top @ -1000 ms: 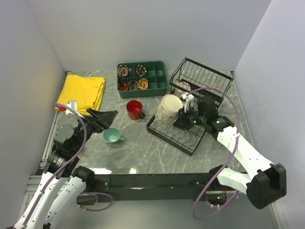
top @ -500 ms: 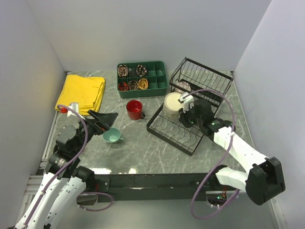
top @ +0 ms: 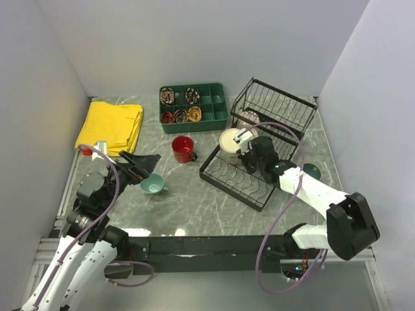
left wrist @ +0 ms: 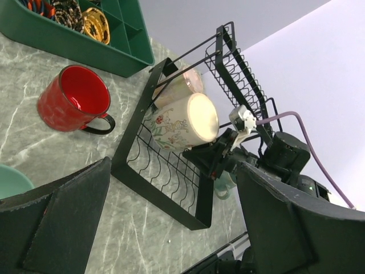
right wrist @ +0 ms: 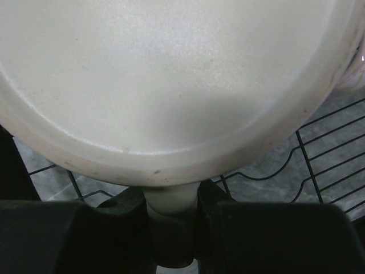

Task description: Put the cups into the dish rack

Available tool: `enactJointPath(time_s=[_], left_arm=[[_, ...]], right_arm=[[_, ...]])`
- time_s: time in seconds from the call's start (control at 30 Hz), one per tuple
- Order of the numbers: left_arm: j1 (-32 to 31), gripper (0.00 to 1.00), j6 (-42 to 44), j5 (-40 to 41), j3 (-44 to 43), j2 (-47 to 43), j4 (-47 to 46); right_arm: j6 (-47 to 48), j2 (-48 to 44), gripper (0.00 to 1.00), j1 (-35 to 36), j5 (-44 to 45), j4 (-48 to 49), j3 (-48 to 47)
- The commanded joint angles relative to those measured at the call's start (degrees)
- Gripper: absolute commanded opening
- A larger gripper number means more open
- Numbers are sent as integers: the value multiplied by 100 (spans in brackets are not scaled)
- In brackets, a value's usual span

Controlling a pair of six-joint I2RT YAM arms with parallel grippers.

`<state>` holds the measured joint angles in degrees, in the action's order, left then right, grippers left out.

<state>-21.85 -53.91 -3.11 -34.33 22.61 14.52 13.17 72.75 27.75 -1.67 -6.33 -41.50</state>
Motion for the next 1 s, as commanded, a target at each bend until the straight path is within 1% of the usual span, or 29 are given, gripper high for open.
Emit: enactJointPath(time_s=[0.0, 0.3, 0.33, 0.37, 0.43, 0.5, 0.53, 0.57, 0.67, 0.73, 0.77, 0.83, 0.87, 0.9, 0.97], left_arm=[[-21, 96, -67, 39, 75, -46, -160], [-21, 96, -23, 109, 75, -108, -46], [-30, 96, -32, 109, 75, -108, -46], [-22, 96, -23, 101, 93, -108, -55], [-21, 96, -41, 101, 102, -117, -64], [-21, 96, -49, 92, 119, -117, -73], [-21, 96, -41, 92, 119, -108, -73], [-21, 96, -41, 83, 119, -125, -73], [-21, 96, -41, 83, 102, -134, -46], [-21, 96, -32, 100, 84, -160, -29], [-21, 96, -14, 109, 75, -161, -2], [-21, 96, 21, 136, 23, -178, 68], [-30, 96, 47, 144, 5, -195, 94], [-22, 96, 65, 153, -13, -196, 121], [-21, 96, 91, 153, -30, -196, 138]], right_arm=[[89, 160, 0, 134, 378, 1310, -218], [-42, 705, 0, 161, 571, 1415, -394], [-51, 740, 3, 152, 615, 1450, -394], [-60, 749, 6, 161, 615, 1441, -403], [-78, 811, 31, 161, 712, 1432, -421], [-34, 846, 47, 161, 756, 1424, -438], [-34, 872, 52, 152, 800, 1415, -438], [-42, 881, 60, 152, 809, 1406, -447], [-7, 829, 68, 143, 844, 1371, -456], [37, 688, 69, 152, 827, 1258, -465], [54, 618, 72, 152, 783, 1187, -473], [151, 302, 75, 152, 625, 907, -500], [212, 179, 78, 143, 529, 783, -500], [413, -118, 80, 152, 275, 678, -482], [677, -427, 80, 161, 28, 309, -447]])
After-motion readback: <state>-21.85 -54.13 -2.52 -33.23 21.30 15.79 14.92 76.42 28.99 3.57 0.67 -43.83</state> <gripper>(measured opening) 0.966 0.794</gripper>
